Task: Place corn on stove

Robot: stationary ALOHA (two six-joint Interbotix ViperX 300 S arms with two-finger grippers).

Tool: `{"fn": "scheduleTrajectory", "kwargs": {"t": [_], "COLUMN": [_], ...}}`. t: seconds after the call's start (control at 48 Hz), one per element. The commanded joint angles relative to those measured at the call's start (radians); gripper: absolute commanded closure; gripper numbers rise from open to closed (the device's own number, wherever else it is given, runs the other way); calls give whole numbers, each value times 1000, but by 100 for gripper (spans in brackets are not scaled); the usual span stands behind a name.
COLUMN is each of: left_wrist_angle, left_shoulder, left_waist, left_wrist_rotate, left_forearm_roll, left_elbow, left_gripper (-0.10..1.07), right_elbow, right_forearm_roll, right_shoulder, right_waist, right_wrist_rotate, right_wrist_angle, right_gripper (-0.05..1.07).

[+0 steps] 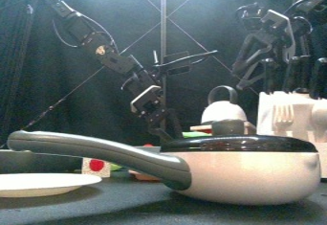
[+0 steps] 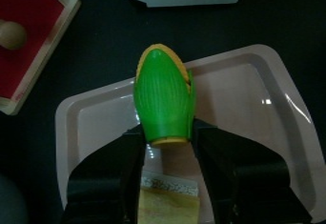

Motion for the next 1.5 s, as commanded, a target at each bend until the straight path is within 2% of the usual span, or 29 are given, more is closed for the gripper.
{"fn": "scheduleTrajectory", "kwargs": {"t": [0.0,0.25,0.646,0.833,1.125,1.25,1.479], "left_wrist_angle": [-3,-3,-3,-3,-34,-74,-75], "left_shoulder": [-20,-57,-189,-324,-546,-653,-859], "left_waist": [3,0,-29,-55,-69,-69,-64], "left_wrist_rotate": [-2,-3,-5,-8,-8,-6,-8], "left_forearm_roll": [-2,-18,-81,-133,-276,-301,-307], "left_elbow": [-12,17,141,258,508,595,758], "left_gripper": [25,25,25,25,25,25,25], "right_elbow": [-9,-8,-6,-6,-8,-9,-11], "right_forearm_roll": [3,8,11,11,11,15,18], "right_shoulder": [-9,-8,-8,-6,2,5,5], "right_waist": [0,0,0,-2,-2,-2,-2], "right_wrist_rotate": [0,-2,0,0,2,2,2], "right_wrist_angle": [-3,-3,-3,-3,-3,-3,-3], "right_gripper": [9,9,9,9,9,9,9]}}
